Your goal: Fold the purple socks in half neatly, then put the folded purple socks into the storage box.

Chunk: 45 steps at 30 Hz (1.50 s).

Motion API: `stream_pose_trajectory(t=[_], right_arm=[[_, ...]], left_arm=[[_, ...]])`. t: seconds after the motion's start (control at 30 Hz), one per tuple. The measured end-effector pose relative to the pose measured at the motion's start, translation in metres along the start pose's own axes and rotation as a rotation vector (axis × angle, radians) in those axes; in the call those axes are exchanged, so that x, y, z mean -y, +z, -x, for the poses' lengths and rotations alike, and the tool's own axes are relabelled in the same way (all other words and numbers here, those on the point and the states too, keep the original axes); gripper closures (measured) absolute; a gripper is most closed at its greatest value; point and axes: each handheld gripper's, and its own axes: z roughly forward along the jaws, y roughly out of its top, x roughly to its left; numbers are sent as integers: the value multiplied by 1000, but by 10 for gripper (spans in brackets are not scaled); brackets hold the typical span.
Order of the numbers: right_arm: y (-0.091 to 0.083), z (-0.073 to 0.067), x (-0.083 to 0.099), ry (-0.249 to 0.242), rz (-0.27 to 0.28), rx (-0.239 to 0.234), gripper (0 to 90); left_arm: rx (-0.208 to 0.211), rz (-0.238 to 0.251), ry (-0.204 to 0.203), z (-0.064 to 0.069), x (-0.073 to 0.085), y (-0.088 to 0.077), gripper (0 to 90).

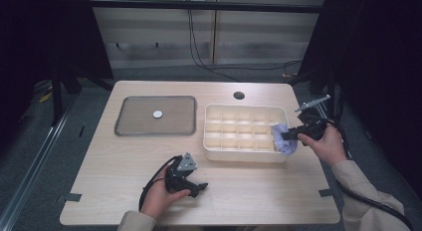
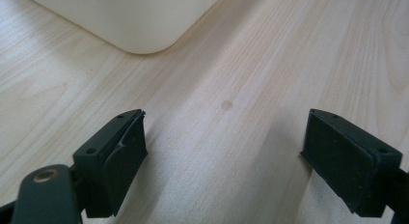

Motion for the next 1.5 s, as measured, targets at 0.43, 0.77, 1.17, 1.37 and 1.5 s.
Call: stream_pose_trajectory(t=[0.43, 0.77, 1.17, 1.37, 1.5], right_arm=[[12, 5, 7, 10, -45, 6, 706], [16, 6, 9, 1, -63, 11, 706], [23, 5, 10, -12, -79, 10, 707], [26, 3, 10, -27, -102, 19, 707], [28, 2, 10, -31, -110, 21, 707]], left_arm=[[1, -3, 4, 0, 0, 0, 146], [1, -6, 6, 0, 0, 0, 145], [0, -5, 8, -1, 0, 0, 145], [-1, -7, 8, -1, -1, 0, 145], [0, -5, 9, -1, 0, 0, 145]])
